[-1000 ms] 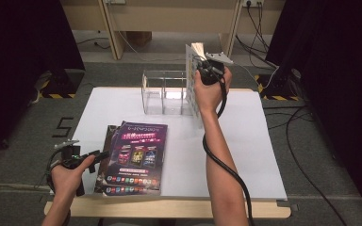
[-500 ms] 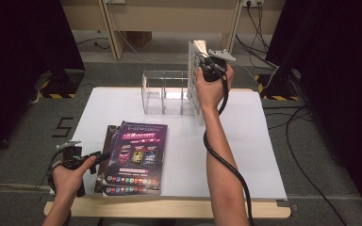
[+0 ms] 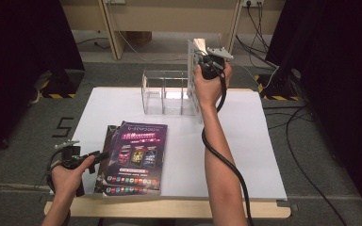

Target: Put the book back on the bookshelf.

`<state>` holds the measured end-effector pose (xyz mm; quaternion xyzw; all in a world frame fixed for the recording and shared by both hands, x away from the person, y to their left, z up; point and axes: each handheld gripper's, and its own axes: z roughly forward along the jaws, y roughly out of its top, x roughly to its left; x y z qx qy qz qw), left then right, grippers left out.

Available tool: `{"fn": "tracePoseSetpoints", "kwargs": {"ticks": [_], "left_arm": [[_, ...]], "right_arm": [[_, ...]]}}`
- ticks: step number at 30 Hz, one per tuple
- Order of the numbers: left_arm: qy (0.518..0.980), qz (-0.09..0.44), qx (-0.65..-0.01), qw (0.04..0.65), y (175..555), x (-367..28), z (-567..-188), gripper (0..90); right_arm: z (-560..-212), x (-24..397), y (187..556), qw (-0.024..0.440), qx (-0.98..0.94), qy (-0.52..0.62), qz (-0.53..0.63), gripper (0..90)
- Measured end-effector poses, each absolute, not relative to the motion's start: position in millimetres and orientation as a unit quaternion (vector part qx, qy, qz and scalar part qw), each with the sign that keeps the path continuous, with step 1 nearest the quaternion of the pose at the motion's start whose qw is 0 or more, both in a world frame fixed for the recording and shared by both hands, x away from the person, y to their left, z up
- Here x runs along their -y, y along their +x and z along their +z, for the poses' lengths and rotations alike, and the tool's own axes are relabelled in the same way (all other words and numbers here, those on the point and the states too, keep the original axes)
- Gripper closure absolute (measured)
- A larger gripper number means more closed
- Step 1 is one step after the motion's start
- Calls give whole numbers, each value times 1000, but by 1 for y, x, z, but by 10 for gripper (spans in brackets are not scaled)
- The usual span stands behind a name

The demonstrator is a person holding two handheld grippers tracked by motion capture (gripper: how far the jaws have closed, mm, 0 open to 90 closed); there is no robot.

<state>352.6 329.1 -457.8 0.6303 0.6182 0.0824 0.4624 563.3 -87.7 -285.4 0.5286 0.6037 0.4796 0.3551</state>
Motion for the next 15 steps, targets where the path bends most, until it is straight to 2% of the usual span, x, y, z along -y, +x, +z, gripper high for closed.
{"fn": "tracePoseSetpoints", "kwargs": {"ticks": [15], "left_arm": [[629,80,-618,464,353,-328,-459,454]], "right_arm": [[-291,84,574,351,-602,532,481,741]]}}
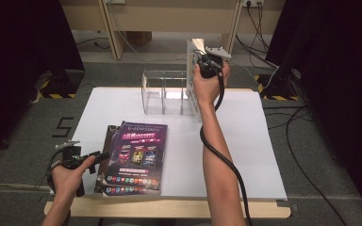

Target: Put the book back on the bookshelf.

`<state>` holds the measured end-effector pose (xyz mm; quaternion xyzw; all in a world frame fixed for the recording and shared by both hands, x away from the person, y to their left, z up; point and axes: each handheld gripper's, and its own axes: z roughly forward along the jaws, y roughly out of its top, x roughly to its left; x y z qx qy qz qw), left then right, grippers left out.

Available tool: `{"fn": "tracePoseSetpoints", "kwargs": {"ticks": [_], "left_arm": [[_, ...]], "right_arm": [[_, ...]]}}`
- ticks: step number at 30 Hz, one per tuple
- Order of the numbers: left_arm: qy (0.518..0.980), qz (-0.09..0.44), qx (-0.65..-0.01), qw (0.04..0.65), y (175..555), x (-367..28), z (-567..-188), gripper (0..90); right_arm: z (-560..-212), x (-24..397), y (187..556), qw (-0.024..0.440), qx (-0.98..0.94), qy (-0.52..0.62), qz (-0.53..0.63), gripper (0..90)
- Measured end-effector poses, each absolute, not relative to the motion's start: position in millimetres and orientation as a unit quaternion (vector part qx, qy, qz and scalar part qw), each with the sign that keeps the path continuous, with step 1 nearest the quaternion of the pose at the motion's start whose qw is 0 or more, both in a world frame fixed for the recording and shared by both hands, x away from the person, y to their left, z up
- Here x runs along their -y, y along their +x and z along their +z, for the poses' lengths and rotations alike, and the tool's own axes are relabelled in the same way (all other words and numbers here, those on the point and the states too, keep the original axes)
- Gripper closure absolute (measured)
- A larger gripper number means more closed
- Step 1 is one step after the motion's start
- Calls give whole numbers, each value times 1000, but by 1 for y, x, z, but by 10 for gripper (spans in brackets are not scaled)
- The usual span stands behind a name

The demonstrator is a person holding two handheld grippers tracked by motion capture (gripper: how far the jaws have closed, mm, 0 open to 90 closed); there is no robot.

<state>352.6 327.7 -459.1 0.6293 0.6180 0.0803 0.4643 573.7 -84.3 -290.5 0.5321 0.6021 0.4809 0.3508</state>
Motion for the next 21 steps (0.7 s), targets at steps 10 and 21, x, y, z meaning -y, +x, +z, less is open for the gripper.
{"fn": "tracePoseSetpoints", "kwargs": {"ticks": [10,21], "left_arm": [[631,78,-618,462,353,-327,-461,456],[633,75,-620,457,354,-327,-464,456]], "right_arm": [[-296,82,583,351,-602,536,477,741],[-305,80,591,358,-600,535,474,740]]}}
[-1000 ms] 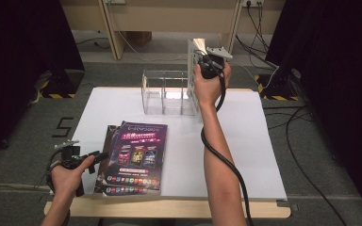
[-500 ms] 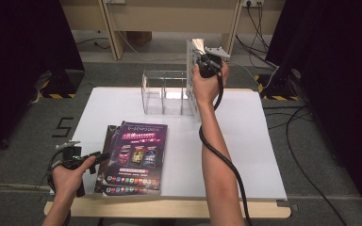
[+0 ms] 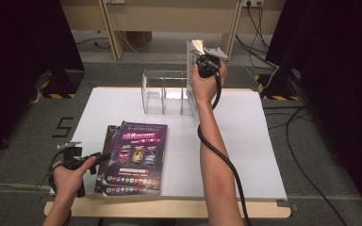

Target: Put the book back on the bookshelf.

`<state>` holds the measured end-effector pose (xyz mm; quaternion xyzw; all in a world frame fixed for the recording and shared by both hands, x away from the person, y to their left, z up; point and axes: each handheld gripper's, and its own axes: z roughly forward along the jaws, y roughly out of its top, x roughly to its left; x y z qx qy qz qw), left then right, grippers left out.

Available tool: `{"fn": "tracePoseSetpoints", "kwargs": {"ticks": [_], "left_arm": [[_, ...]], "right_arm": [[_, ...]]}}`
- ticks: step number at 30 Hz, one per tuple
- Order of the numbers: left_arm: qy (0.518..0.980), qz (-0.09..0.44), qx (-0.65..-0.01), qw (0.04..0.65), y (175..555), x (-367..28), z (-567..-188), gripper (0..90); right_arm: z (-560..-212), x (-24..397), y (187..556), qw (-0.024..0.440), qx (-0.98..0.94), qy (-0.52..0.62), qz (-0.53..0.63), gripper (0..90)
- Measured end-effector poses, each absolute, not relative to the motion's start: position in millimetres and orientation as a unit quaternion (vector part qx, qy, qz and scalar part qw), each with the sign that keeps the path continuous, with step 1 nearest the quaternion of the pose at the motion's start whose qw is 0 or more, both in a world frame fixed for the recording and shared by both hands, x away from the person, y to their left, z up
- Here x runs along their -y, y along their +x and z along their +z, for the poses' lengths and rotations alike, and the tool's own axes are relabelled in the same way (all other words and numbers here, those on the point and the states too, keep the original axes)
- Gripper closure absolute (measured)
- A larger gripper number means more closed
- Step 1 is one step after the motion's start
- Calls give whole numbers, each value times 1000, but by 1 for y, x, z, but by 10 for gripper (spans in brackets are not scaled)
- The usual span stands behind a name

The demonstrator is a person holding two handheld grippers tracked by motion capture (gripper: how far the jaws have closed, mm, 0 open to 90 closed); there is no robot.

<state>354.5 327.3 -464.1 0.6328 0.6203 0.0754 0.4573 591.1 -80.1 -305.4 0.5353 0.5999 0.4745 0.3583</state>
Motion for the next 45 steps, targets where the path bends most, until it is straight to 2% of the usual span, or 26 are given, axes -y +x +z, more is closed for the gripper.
{"fn": "tracePoseSetpoints", "kwargs": {"ticks": [9,23,36,42,45], "left_arm": [[635,73,-618,458,354,-325,-464,456],[638,72,-614,459,351,-319,-464,456],[639,66,-614,459,352,-319,-465,456],[638,67,-615,459,353,-319,-465,456],[640,66,-614,457,353,-318,-465,456]], "right_arm": [[-318,82,579,373,-598,535,466,733],[-310,91,559,362,-623,531,446,686],[-302,88,568,345,-629,544,436,653],[-297,87,571,337,-634,549,428,660],[-296,87,574,329,-636,555,423,709]]}}
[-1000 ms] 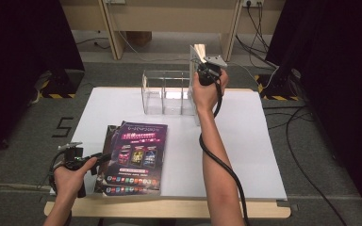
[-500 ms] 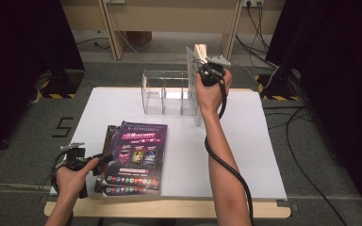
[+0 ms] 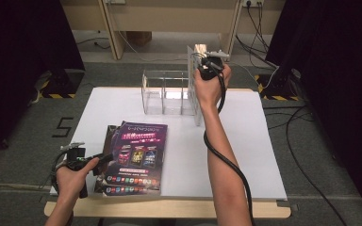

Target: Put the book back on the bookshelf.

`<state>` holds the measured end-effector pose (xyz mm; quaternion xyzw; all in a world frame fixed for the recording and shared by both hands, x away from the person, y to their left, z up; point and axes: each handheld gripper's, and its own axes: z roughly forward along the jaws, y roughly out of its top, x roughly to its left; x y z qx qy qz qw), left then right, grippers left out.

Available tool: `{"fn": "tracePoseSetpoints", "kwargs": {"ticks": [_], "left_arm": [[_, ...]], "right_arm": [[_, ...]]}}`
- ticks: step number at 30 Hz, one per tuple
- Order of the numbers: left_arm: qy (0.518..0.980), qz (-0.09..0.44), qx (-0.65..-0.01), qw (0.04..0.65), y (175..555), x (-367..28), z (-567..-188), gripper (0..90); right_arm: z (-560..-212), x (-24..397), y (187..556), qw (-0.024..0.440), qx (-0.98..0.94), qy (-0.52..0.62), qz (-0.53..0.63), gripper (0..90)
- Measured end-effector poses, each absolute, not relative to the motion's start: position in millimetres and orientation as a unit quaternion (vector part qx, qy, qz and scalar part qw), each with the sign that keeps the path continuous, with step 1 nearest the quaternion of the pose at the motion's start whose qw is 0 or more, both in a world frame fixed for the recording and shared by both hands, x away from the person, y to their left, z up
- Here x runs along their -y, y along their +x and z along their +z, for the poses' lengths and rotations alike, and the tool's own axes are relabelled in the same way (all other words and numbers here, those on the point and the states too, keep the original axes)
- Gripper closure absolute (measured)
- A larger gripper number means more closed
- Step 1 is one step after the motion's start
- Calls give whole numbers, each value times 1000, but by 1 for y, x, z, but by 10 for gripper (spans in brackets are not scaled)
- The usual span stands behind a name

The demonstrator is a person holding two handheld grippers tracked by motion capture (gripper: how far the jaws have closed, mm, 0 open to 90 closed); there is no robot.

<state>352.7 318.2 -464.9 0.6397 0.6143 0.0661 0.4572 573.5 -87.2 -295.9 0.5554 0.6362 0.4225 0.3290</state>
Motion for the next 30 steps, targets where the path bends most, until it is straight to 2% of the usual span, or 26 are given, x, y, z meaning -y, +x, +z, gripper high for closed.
{"fn": "tracePoseSetpoints", "kwargs": {"ticks": [5,19,30], "left_arm": [[639,66,-614,459,353,-317,-465,456],[641,65,-615,455,353,-317,-467,458],[644,65,-610,456,352,-313,-466,460]], "right_arm": [[-295,87,575,325,-635,559,422,737],[-302,88,569,345,-610,554,449,741],[-303,86,560,353,-619,550,435,676]]}}
